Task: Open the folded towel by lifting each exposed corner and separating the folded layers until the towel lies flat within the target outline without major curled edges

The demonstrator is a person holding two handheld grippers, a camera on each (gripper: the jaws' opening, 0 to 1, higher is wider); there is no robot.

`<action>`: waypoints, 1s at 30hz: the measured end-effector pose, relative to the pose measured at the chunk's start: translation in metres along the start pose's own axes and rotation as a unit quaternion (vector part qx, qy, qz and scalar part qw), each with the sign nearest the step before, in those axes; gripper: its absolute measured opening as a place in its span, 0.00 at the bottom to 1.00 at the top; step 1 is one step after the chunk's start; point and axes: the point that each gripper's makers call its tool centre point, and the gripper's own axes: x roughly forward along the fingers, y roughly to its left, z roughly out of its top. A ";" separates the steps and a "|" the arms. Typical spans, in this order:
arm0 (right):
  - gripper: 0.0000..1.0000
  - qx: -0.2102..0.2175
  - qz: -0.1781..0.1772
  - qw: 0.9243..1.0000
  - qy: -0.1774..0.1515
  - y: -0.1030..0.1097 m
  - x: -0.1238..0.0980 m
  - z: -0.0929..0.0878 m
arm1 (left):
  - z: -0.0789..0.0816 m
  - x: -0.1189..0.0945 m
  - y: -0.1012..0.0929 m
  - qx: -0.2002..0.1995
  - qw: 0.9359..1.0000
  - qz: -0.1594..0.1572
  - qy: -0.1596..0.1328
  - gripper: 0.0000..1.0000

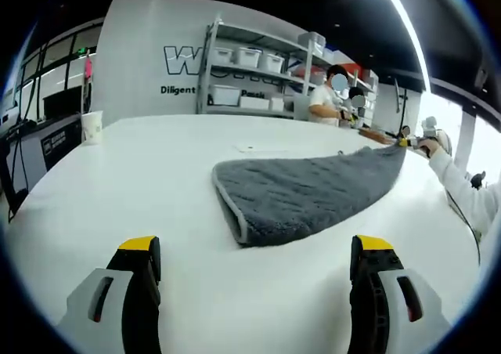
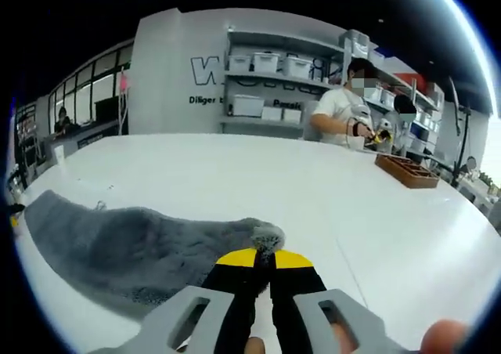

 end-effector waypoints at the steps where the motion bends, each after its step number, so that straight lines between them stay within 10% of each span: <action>1: 0.00 0.003 -0.003 1.000 0.001 -0.002 0.000 -0.002 | 0.000 0.000 0.000 0.000 1.000 0.000 0.000 1.00; 16: 0.03 0.028 -0.022 0.999 0.018 -0.018 0.002 -0.013 | -0.002 0.001 -0.002 0.001 1.000 -0.001 0.004 1.00; 30: 0.34 0.043 -0.070 0.997 0.000 -0.035 -0.019 0.005 | 0.000 0.001 -0.002 0.002 1.000 -0.001 0.002 1.00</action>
